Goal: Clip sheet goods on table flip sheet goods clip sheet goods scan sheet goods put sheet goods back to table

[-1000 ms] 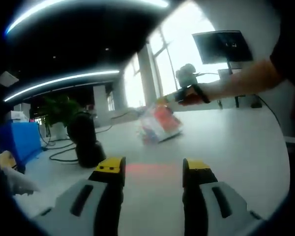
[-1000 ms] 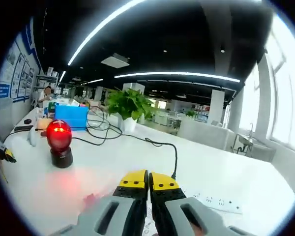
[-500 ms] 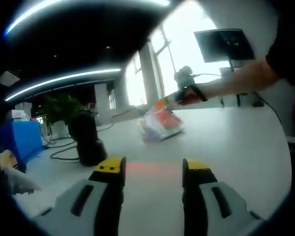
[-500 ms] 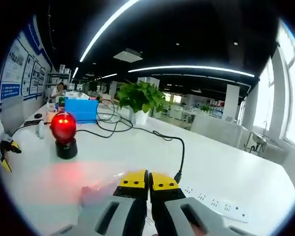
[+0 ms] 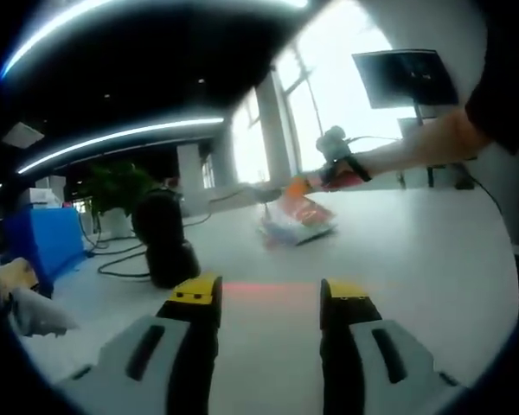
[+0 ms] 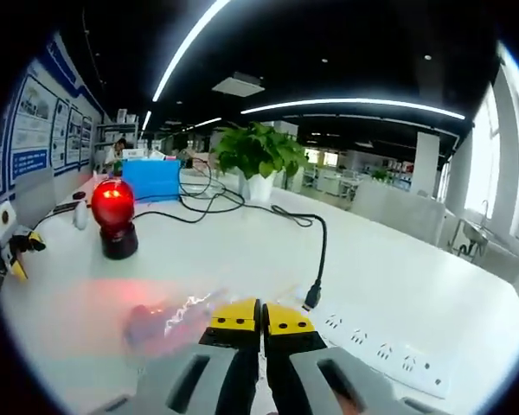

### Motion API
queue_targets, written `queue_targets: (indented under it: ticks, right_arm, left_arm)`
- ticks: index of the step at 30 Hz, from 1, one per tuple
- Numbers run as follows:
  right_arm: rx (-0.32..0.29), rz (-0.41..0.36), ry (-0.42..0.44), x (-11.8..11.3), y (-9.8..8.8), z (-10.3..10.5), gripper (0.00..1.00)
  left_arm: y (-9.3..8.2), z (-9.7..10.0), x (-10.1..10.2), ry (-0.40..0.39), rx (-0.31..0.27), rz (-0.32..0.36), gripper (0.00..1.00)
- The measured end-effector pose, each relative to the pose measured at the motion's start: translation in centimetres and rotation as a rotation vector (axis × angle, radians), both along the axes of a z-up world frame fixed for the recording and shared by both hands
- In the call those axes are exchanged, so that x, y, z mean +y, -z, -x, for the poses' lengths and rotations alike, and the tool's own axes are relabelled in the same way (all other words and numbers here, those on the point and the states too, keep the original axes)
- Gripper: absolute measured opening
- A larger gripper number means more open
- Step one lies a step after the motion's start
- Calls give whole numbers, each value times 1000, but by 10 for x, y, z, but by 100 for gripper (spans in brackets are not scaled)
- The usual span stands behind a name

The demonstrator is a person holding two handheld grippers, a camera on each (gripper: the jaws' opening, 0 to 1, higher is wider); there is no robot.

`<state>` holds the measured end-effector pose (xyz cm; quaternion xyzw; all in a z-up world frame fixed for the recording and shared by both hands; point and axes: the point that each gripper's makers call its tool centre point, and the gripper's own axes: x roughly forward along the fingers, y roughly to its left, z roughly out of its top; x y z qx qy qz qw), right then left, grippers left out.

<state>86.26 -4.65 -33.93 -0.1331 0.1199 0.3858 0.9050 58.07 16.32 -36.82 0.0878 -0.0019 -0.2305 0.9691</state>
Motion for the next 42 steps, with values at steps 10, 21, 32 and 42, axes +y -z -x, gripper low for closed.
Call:
queue_targets:
  ticks: [10, 21, 32, 42]
  right_arm:
    - [40, 5, -3, -11, 26, -10, 0]
    - [58, 0, -6, -14, 41, -18, 0]
    - [48, -36, 34, -19, 41, -26, 4]
    - [5, -80, 113, -42, 15, -28, 26]
  left_arm:
    - [0, -5, 7, -37, 7, 18, 36]
    - [1, -6, 8, -43, 7, 16, 36]
    - [1, -6, 8, -43, 7, 15, 36]
    - [2, -3, 1, -19, 8, -8, 36]
